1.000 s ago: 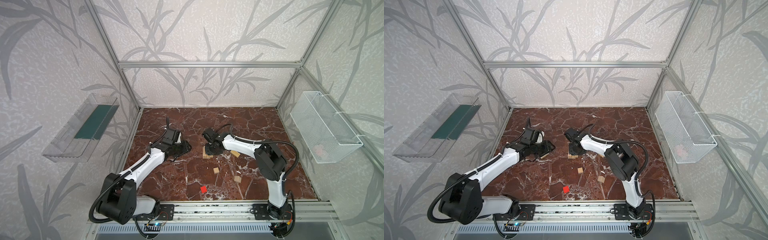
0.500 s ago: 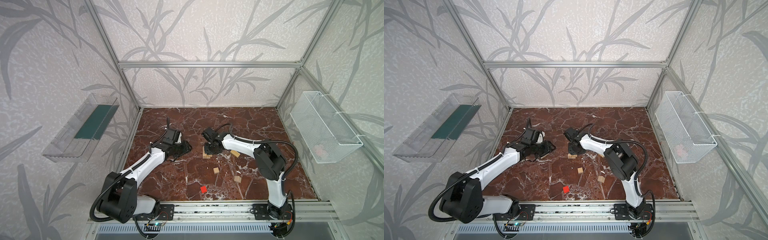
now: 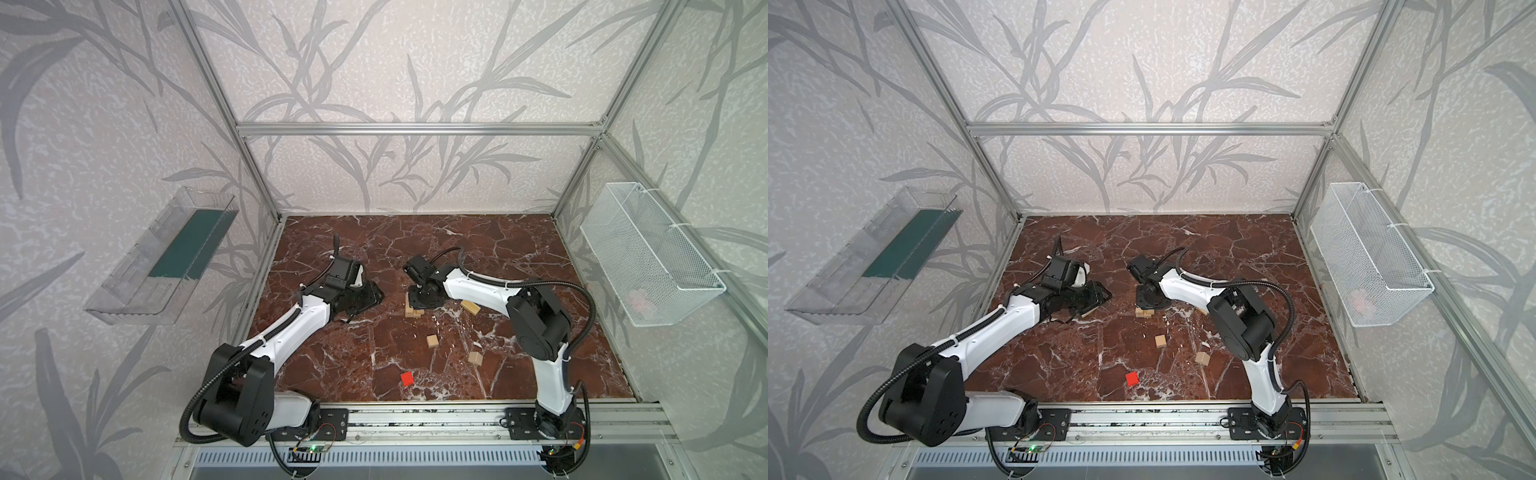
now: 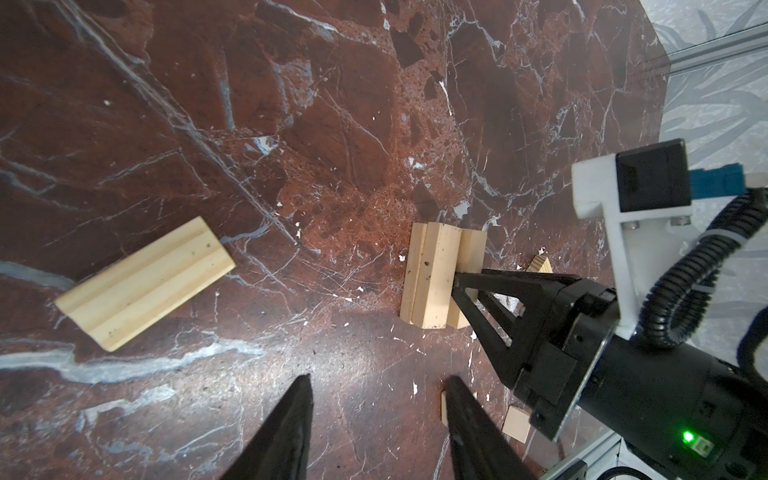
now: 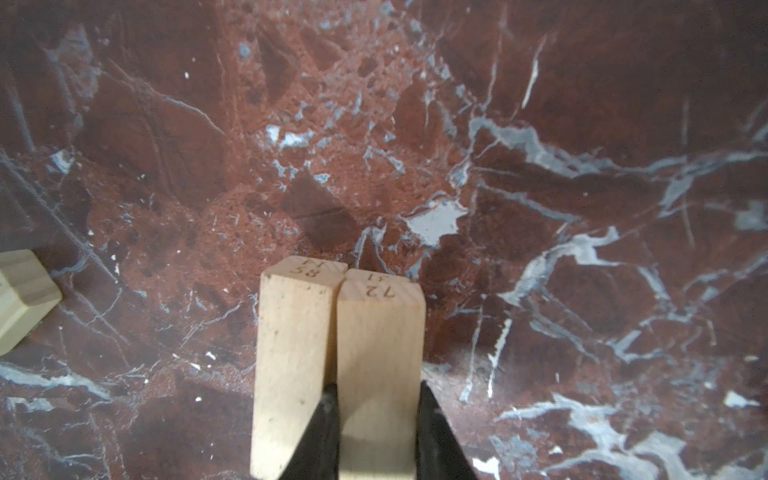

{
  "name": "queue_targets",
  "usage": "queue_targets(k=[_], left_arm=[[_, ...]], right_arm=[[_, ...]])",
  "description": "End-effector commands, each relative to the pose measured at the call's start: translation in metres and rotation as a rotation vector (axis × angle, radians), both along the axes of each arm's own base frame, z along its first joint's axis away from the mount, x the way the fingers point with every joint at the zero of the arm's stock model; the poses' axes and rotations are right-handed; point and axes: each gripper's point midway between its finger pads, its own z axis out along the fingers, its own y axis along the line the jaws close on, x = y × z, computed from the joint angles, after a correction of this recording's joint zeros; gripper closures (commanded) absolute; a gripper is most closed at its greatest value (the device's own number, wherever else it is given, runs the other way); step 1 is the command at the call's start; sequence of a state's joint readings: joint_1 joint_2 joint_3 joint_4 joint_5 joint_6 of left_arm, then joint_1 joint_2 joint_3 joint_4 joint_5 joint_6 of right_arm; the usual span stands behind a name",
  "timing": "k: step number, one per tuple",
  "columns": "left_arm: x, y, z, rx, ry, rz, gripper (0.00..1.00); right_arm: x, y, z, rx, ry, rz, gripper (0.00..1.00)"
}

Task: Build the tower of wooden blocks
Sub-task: 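Lower block 72 upright against block 58 and open the right gripper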

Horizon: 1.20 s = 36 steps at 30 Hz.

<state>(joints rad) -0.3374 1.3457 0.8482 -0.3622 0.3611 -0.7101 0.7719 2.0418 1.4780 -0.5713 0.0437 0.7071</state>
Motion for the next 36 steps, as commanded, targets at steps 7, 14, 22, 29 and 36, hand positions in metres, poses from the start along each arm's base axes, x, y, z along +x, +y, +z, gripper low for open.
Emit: queue_targets(k=[7,14,22,29,36], left_arm=[[0.001,-0.001,0.001,-0.002,0.0,-0.005,0.49],[0.001,-0.002,0.002,-0.004,0.0,-0.003,0.49],[0.0,-0.005,0.006,-0.024,0.0,-0.008,0.49],[0.001,-0.023,0.006,-0.055,-0.006,-0.037,0.49],[0.011,-0.056,0.0,-0.072,-0.007,-0.08,0.5]], right_arm=[[0.004,0.002,0.025,0.045,-0.044,-0.014,0.7],[0.005,0.001,0.031,0.053,-0.055,-0.016,0.66],[-0.002,-0.002,0.052,0.1,-0.077,-0.006,0.66],[-0.013,-0.011,0.058,0.232,-0.03,0.024,0.66],[-0.018,-0.012,0.044,0.347,0.029,0.043,0.65]])
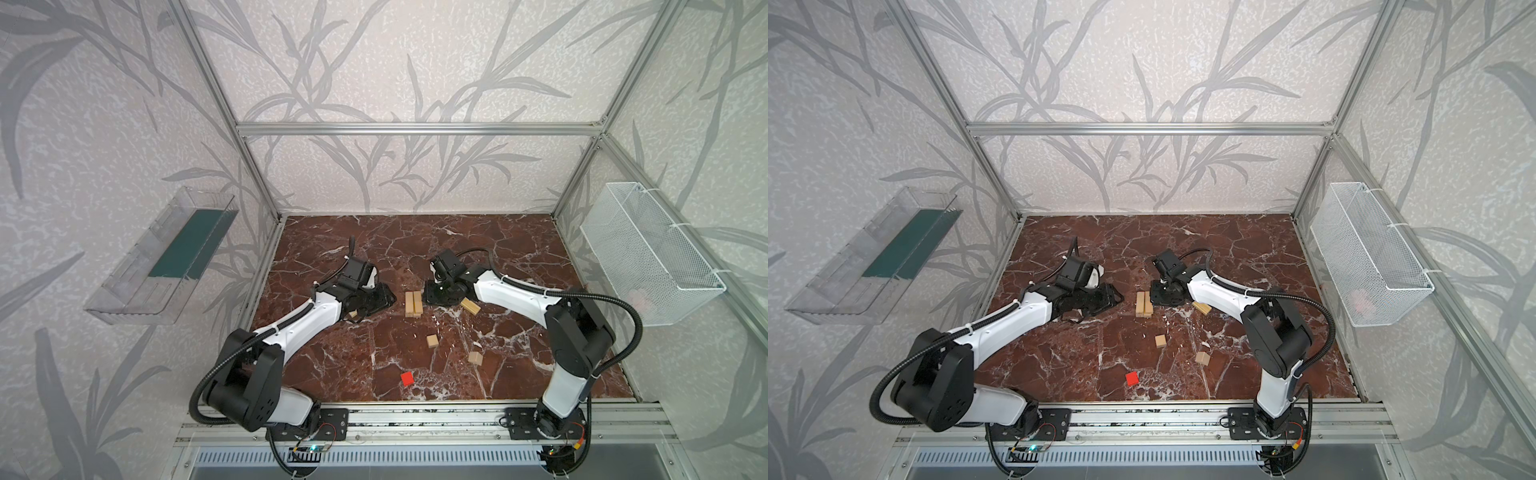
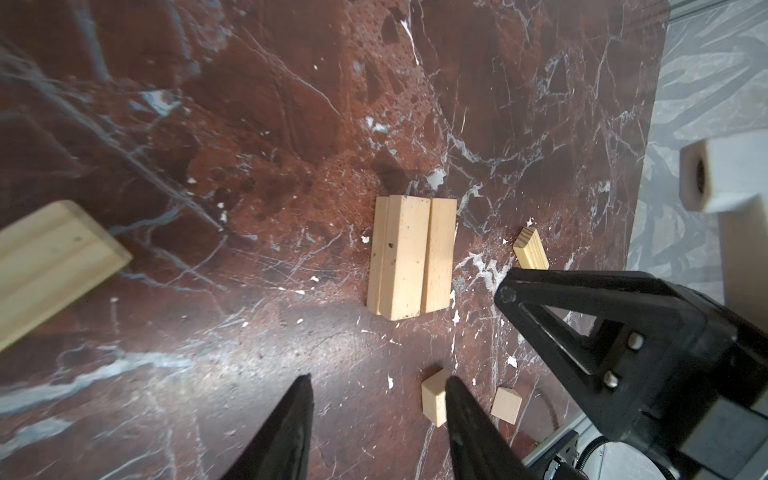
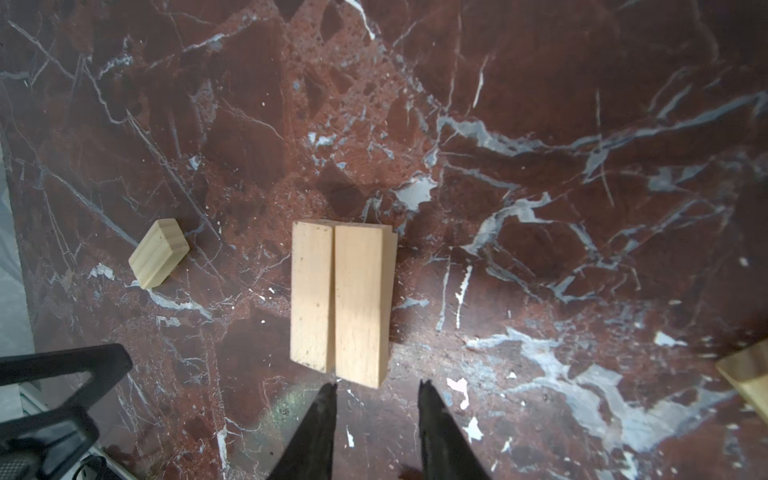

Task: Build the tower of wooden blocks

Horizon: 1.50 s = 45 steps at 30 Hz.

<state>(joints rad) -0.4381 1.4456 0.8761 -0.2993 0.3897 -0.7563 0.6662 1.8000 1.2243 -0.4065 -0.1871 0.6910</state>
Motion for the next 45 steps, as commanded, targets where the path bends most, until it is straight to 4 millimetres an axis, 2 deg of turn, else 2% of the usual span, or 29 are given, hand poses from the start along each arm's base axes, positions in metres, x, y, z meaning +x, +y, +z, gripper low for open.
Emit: queue_targets(k=[1,6,22,36,45], left_arm=[[0.015,-0.019,0.011,-0.049,-0.045,-0.002,0.5],[0.025,-0.036,0.004,-0.072,-0.053,-0.005,0.51],[0.033,-0.036,-0.02,-0.06,-0.026,0.031,0.56],[0.033,-0.036,-0.029,-0.049,-0.009,0.032,0.56],[0.034,-0.035,-0.028,-0.042,-0.013,0.033,0.57]], right_arm=[[-0.002,0.012,0.005,0.114,0.012,0.035,0.65],[0.0,0.012,-0.005,0.153,0.034,0.028,0.64],[0.0,0.013,-0.034,0.147,0.088,0.029,0.63],[-0.004,0.021,-0.026,0.202,0.099,0.044,0.64],[-0.004,0.025,-0.02,0.229,0.105,0.048,0.64]])
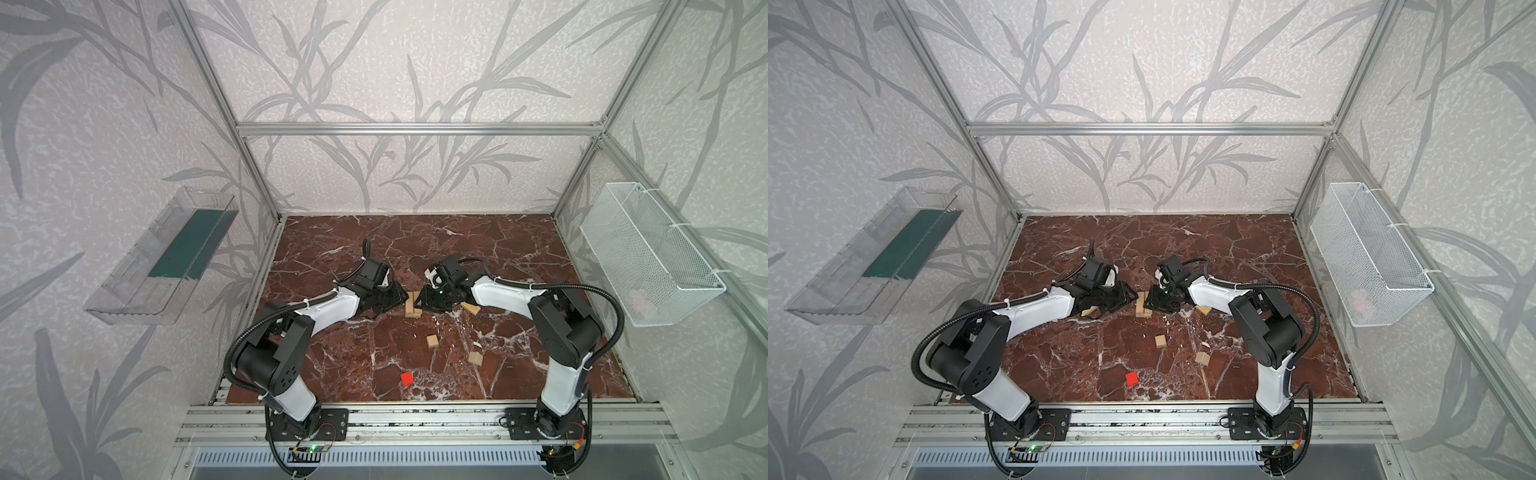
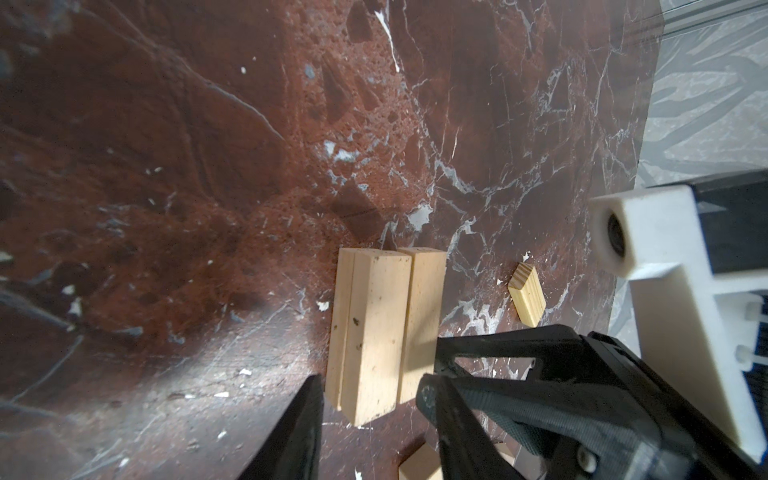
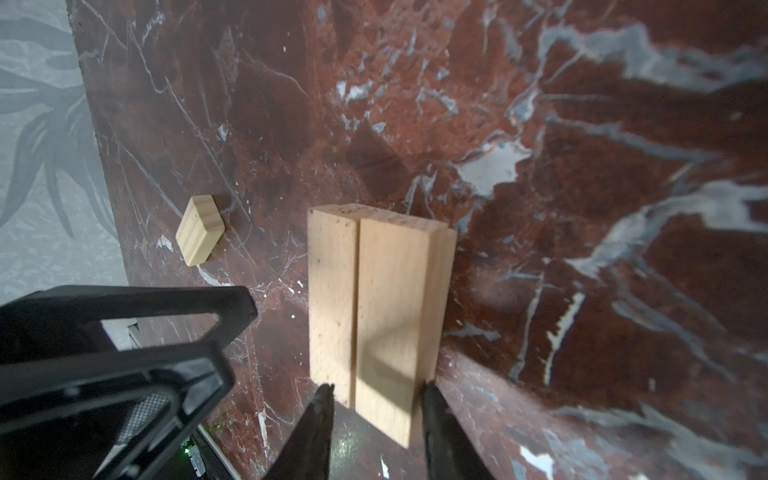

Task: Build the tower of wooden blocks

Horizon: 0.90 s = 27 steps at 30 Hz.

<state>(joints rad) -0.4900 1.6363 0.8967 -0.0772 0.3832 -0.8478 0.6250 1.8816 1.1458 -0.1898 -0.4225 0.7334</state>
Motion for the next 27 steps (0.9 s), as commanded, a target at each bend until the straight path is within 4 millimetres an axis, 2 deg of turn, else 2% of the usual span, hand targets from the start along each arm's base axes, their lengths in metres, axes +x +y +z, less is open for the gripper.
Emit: queue_targets(k=[1,8,13,20,27], left_arm=[[0.007,0.0,0.002,0.011,-0.013,0.012,0.57],[0.006,0.0,0.003,0.011,-0.01,0.008,0.57],[0.007,0.0,0.006,0.014,-0.017,0.006,0.57],[0.007,0.003,0.01,0.034,-0.026,0.004,0.57],[0.007,0.007,0.013,0.047,-0.034,0.008,0.57]], right_arm=[[-0.002,0.002,0.005,0.025,0.008,0.003,0.64],[0.001,-0.003,0.013,0.004,-0.009,-0.008,0.64],[0.014,-0.007,0.02,0.007,-0.03,-0.036,0.63],[0.027,-0.005,0.01,-0.008,-0.015,-0.042,0.63],[0.032,-0.002,0.006,-0.016,-0.008,-0.041,0.61]])
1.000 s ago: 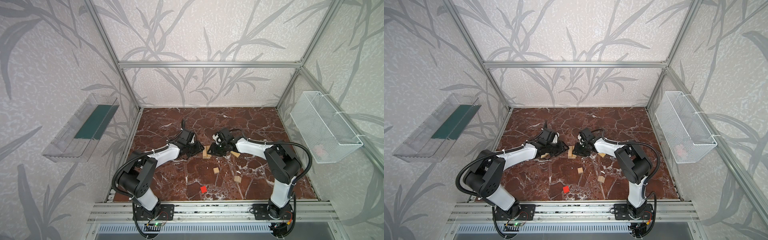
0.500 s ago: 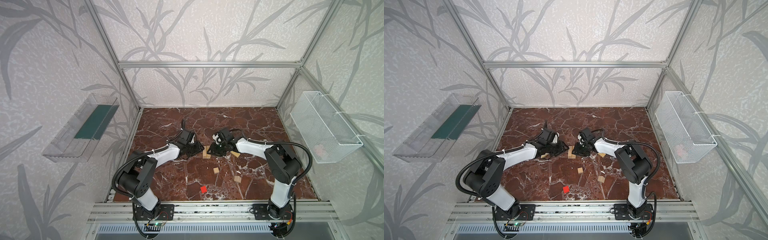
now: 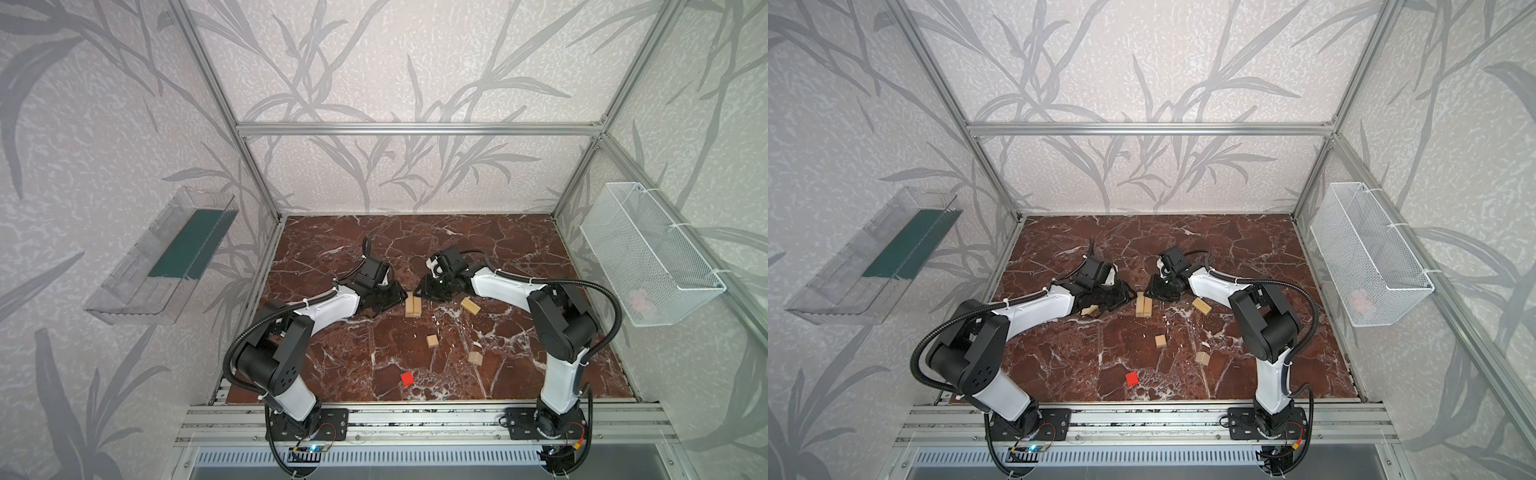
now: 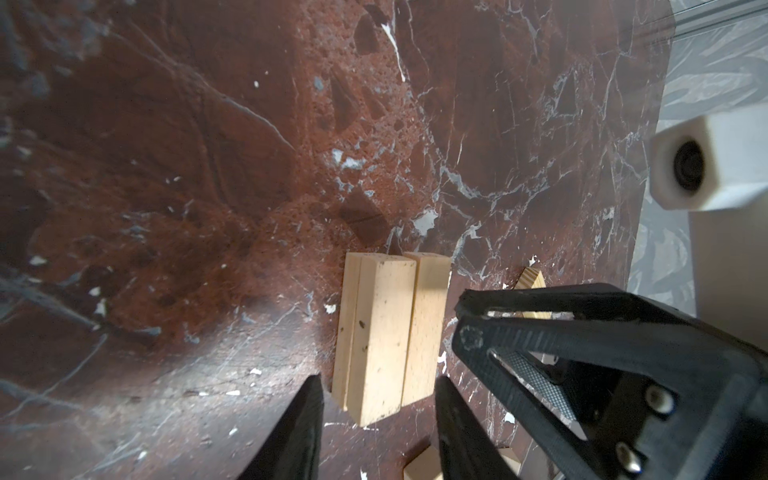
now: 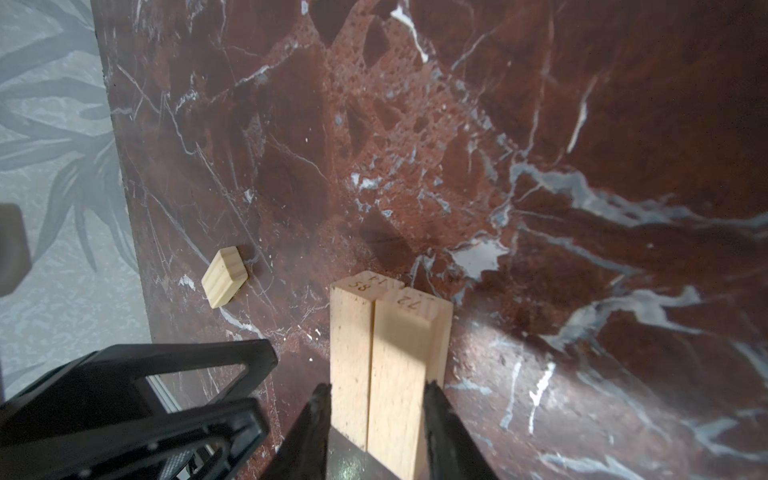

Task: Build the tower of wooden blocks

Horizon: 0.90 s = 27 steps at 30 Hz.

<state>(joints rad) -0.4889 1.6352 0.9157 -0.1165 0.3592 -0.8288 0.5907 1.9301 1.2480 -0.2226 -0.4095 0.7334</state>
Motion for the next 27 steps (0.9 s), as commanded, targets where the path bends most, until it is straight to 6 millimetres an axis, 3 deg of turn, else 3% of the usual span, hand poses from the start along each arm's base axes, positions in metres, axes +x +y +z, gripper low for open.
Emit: queue_targets(k=[1,27], left_arm=[[0.0051,0.0033,0.0121,0.015,-0.029,0.005,0.57],[0.0066,0.0083,0.0128,0.027,-0.032,0.017,0.56]], right_arm=[[0.0013,-0.0016,-0.0046,-0.021,0.018,-0.002,0.61],[-0.006,0.0059,-0.0028,0.025,0.034,0.022,0.59]])
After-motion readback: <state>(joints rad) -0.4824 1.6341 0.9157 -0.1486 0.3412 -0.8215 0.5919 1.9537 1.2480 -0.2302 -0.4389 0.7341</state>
